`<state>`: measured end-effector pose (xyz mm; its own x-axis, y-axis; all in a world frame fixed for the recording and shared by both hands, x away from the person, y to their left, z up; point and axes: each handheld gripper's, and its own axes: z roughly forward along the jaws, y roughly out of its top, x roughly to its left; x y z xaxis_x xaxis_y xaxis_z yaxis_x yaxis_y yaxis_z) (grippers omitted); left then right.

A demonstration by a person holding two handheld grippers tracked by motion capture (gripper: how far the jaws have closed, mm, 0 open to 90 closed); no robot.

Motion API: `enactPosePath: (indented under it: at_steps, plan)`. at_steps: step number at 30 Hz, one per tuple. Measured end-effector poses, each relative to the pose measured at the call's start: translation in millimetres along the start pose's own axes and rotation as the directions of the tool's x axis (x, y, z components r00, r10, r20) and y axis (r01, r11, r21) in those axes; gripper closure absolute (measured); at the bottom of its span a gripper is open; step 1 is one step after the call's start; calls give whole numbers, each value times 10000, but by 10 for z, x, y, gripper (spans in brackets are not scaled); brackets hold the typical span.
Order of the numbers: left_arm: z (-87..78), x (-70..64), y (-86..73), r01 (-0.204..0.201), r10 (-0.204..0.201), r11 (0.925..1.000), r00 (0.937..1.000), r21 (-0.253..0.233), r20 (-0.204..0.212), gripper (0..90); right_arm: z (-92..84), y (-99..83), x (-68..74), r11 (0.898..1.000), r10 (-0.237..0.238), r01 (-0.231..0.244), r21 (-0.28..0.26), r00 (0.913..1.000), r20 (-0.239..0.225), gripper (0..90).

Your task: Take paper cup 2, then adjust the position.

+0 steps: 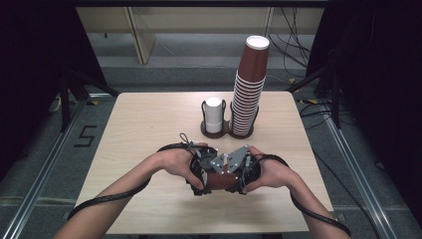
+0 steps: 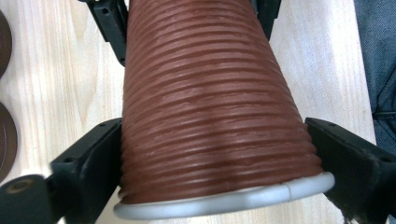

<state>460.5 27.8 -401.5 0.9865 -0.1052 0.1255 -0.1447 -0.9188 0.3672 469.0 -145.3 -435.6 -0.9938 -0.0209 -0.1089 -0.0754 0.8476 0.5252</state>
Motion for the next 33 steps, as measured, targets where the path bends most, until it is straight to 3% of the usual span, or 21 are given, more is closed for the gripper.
enactPosePath:
  at_steps: [1,3,4,6,11,12,13,14,18,19,20,21,22,23,24,25,26,27,29,31,33]
  plan:
    - [-5,-5,-1,-13,13,10000,10000,-66,-58,72,-4,-10,18,9995,315,-314,98,9995,-60,245]
    - [-29,-3,-5,-302,294,9992,9992,-277,-285,49,-4,-28,8,9998,161,-161,108,9999,7,245]
    - [-38,-25,-19,72,-83,9992,9995,-392,-294,39,-12,-43,14,9997,212,-211,89,9998,-62,245]
    - [-61,-17,-38,65,-90,9985,9989,-549,-450,20,-30,-73,27,9991,433,-433,33,9991,-27,245]
    - [-155,-16,-103,158,-266,9928,9956,-1184,-903,3,-86,-157,4,9990,300,-292,-325,9993,234,244]
    - [-180,-21,-123,186,-333,9897,9942,-1420,-1023,3,-94,-174,7,9986,361,-349,-390,9989,298,244]
    - [-198,-23,-142,264,-442,9870,9930,-1585,-1099,3,-118,-209,33,9962,810,-795,-365,9959,403,244]
    - [-210,-22,-163,309,-537,9827,9912,-1827,-1213,3,-126,-234,17,9967,604,-580,-568,9973,426,244]
    - [-235,-28,-234,589,-1011,9648,9827,-2564,-1549,3,-177,-351,25,9897,1041,-963,-1055,9920,719,244]
    - [-234,-39,-250,676,-1153,9592,9801,-2745,-1615,3,-195,-372,65,9829,1619,-1537,-1015,9837,778,244]
    - [-232,-46,-259,712,-1248,9549,9772,-2883,-1720,3,-197,-401,39,9845,1318,-1196,-1286,9871,906,243]
    - [-236,-54,-267,784,-1373,9520,9733,-2959,-1839,2,-206,-422,39,9835,1312,-1176,-1377,9869,942,243]
    - [-235,-66,-276,865,-1559,9436,9676,-3196,-1986,2,-212,-437,41,9831,1254,-1098,-1464,9868,1022,243]
    - [-252,-67,-284,803,-1523,9437,9666,-3209,-2060,2,-220,-451,50,9807,1400,-1233,-1518,9846,1046,243]
    - [-271,-76,-305,839,-1684,9296,9628,-3589,-2111,1,-231,-461,49,9808,1355,-1157,-1570,9832,1221,243]
    - [-278,-87,-315,955,-1860,9209,9597,-3780,-2108,5,-241,-479,51,9775,1430,-1199,-1734,9815,1274,243]
    - [-272,-106,-325,1166,-2190,9010,9537,-4178,-2060,10,-241,-487,56,9742,1566,-1326,-1825,9799,1239,243]
    - [-280,-112,-344,1204,-2288,8945,9506,-4305,-2096,11,-246,-495,58,9720,1633,-1352,-1923,9768,1386,243]
    - [-271,-127,-375,1416,-2644,8720,9418,-4686,-2075,13,-248,-514,50,9675,1664,-1327,-2154,9750,1471,242]
    - [-250,-134,-418,1687,-3049,8434,9320,-5102,-1958,16,-246,-532,51,9608,1907,-1531,-2311,9701,1499,242]
    - [-230,-145,-450,1932,-3327,8311,9241,-5215,-1879,18,-241,-548,49,9558,1977,-1543,-2504,9673,1587,242]
